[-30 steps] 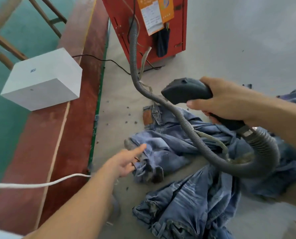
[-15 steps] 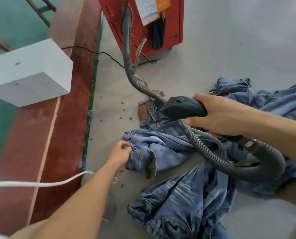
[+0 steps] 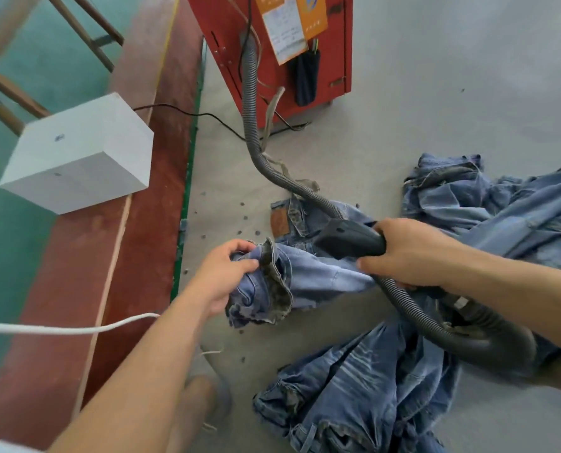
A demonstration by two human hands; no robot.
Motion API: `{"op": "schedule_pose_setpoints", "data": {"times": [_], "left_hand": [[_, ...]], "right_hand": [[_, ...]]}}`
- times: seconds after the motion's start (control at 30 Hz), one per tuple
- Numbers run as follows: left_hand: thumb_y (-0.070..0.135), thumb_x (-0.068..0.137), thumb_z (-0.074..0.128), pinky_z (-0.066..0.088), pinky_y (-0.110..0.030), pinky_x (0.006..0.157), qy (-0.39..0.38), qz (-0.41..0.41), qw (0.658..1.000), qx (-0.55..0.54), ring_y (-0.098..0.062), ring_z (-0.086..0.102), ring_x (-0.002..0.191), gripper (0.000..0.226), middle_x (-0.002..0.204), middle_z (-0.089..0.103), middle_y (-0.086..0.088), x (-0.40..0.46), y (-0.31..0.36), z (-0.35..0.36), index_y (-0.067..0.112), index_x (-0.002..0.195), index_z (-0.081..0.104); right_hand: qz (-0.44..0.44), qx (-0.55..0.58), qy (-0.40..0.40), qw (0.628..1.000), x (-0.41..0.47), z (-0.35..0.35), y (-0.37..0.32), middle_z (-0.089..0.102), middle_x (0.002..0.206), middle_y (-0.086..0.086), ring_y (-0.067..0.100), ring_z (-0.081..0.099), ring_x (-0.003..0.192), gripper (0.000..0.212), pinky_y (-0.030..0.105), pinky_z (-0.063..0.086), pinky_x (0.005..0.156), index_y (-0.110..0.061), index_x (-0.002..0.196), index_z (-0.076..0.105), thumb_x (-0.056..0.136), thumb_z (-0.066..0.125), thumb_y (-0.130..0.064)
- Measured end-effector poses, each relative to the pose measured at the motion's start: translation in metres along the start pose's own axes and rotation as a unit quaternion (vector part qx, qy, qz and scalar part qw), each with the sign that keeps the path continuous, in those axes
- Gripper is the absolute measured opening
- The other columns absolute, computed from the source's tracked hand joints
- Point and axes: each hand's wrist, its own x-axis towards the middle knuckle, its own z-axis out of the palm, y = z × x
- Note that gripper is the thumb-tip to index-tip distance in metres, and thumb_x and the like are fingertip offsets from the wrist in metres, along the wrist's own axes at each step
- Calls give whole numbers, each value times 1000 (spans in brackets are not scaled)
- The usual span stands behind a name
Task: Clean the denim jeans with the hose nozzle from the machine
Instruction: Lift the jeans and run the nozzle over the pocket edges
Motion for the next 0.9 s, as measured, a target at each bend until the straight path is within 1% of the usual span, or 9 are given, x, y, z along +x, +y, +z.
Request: {"op": "schedule_pose_setpoints", "data": {"times": [0.07,0.13,0.23,0.33,0.4,0.5,0.63,0.77,0.9], "left_hand": [[9,96,69,57,-36,84,-16,67,997,42,-20,68,88,16,104,74,-6,-12,17,-7,25,97,68],[19,99,66,49,-20,73,-11,128,983,132,0,60,77,15,93,69,7,-22,22,-5,33,95,63],[13,105,52,44,-12,64,29,117,991,52,6,55,73,30,97,65,4,-35,19,24,39,93,57],[-1,104,38,57,-38,86,84,-31,989,-115,-23,64,102,42,117,67,-10,-30,1,50,30,91,63],[15,98,45,58,-42,88,64,-104,982,-141,-32,65,101,21,118,67,-16,-24,-14,57,22,92,65],[80,67,64,49,-37,72,-15,-118,982,143,-28,61,95,65,111,60,-11,-24,-35,51,24,99,54],[36,89,67,46,-36,72,30,-16,955,295,-21,56,83,24,107,63,-11,-18,-47,42,26,84,46],[16,107,52,54,-41,93,20,-33,999,8,-26,66,102,16,108,73,-6,-11,-27,20,16,113,67],[12,108,46,60,-41,85,-36,-46,945,-323,-25,71,93,23,104,76,-12,-22,-2,14,11,114,68]], "right_hand": [[78,205,3,976,-4,15,-4,70,60,8,18,61,49,26,24,46,47,-2,83,72,82,78,-27],[103,351,3,931,-6,27,-13,70,59,9,17,60,48,17,24,47,47,1,81,71,82,76,-15],[89,406,4,909,-7,38,-26,75,64,8,16,64,49,14,23,49,47,-4,94,68,84,73,-12],[80,309,-20,947,-4,40,-25,76,68,10,21,69,55,15,29,55,52,-8,94,70,83,72,-19],[53,192,-33,979,-2,37,-19,78,73,8,28,75,64,17,39,63,60,-9,95,67,86,70,-24],[-3,8,-19,1000,0,26,-13,70,79,4,19,67,66,31,33,52,54,-15,107,49,91,69,-33],[-44,-71,14,996,-1,5,-7,58,81,-4,9,55,69,35,25,35,52,-22,106,46,92,69,-44],[-79,-64,77,992,-2,-21,-11,61,78,-6,10,58,71,30,24,39,55,-26,100,50,91,68,-48],[-109,-44,71,991,-12,-40,-7,64,70,-9,4,60,61,29,27,41,55,-33,91,54,87,65,-59]]}}
